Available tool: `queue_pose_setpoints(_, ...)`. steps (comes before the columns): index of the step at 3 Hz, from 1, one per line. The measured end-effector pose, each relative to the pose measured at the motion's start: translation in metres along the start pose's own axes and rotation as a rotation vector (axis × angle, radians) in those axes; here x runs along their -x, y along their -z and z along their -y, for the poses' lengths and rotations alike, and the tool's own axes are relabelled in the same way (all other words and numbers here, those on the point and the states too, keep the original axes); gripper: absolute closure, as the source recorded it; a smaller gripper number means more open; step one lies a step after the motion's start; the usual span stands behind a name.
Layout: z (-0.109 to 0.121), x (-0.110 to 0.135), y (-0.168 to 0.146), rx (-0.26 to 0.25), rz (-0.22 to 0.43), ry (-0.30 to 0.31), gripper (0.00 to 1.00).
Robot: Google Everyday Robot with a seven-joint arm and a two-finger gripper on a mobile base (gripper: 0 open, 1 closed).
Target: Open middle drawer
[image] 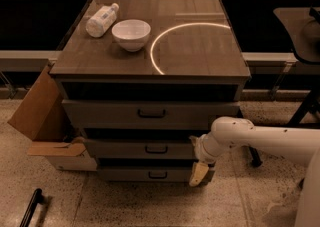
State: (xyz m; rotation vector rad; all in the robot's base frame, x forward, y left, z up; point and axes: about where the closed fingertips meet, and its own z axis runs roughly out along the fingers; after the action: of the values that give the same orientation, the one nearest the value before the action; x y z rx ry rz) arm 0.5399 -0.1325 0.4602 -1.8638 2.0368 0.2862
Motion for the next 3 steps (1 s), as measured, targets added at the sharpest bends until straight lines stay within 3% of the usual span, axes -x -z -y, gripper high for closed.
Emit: queue_pose_setpoints(3, 0.036, 0.001, -0.06, -0.039, -0.004, 0.005, 0.02)
